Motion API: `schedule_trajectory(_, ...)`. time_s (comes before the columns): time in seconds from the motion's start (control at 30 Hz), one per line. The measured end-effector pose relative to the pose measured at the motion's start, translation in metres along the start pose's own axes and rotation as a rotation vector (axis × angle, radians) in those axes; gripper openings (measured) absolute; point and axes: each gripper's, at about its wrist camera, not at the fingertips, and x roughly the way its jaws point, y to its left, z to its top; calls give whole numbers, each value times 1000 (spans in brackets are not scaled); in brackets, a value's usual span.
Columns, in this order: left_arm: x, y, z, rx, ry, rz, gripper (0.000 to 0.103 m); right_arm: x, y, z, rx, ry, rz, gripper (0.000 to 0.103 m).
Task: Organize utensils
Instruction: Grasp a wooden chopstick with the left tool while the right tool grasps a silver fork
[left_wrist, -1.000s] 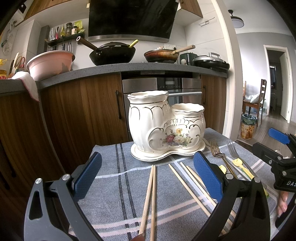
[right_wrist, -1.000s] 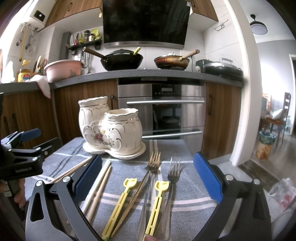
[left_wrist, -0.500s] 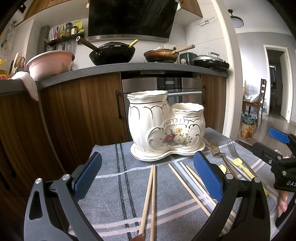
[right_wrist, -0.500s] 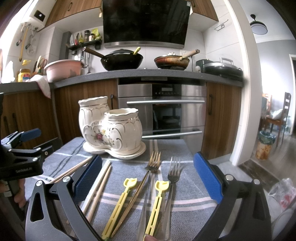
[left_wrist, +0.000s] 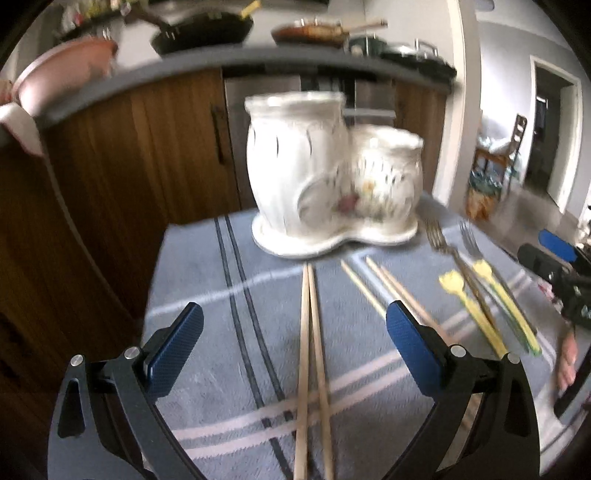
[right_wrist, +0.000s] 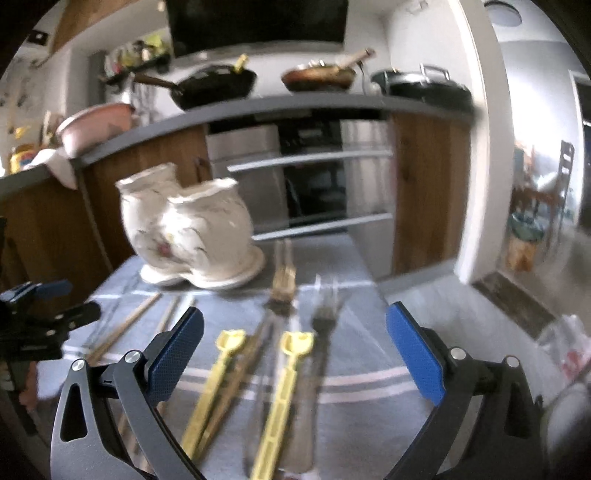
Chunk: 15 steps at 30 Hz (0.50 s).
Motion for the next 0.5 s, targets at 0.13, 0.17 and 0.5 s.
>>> schedule_trajectory(0.13,4,6,1,29,60,15,98,7,-8,0,18,89,12,98)
schedule_trajectory(0.17,5,7,1,45,76,30,97,7,-8,0,16,101,14,98)
schedule_trajectory(0.5,32,24,-4,80,299,-52,55,26,-8,3,-71,278,22,66)
